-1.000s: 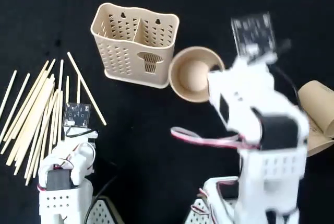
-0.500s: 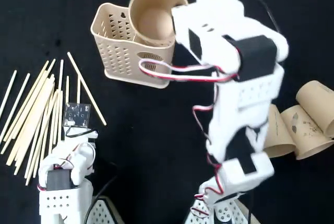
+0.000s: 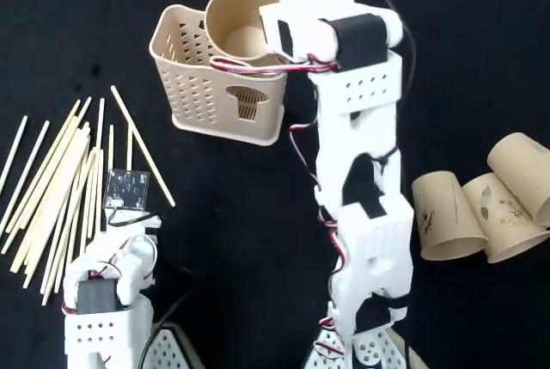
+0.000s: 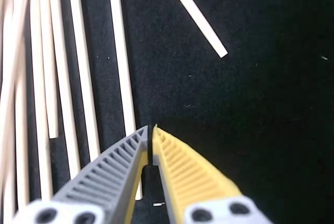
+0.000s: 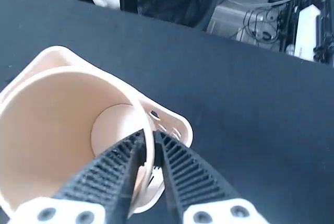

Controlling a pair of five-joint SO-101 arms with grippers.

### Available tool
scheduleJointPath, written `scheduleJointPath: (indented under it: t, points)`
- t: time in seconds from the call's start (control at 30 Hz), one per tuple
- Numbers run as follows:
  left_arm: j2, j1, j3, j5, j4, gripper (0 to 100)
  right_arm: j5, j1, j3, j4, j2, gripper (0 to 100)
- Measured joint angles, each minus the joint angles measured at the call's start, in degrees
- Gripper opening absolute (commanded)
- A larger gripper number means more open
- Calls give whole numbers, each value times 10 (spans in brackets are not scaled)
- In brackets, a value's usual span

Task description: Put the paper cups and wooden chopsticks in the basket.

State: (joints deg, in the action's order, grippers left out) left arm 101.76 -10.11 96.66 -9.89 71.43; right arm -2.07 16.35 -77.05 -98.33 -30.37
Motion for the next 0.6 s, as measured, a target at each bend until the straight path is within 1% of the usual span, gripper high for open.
scheduleJointPath:
  t: [0.13,0.2,0.33,0.4,0.6]
  points:
    - [0,0,0,0,0,30,11,0,-1,-1,-6,30]
    - [0,0,0,0,0,30,18,-4,-1,-4,-11,109]
    - [0,0,0,0,0,30,21,-13,-1,-5,-17,320]
    - [0,0,0,0,0,30,14,-12,-1,-5,-17,377]
    - [0,0,0,0,0,30,-4,-12,-4,-5,-18,381]
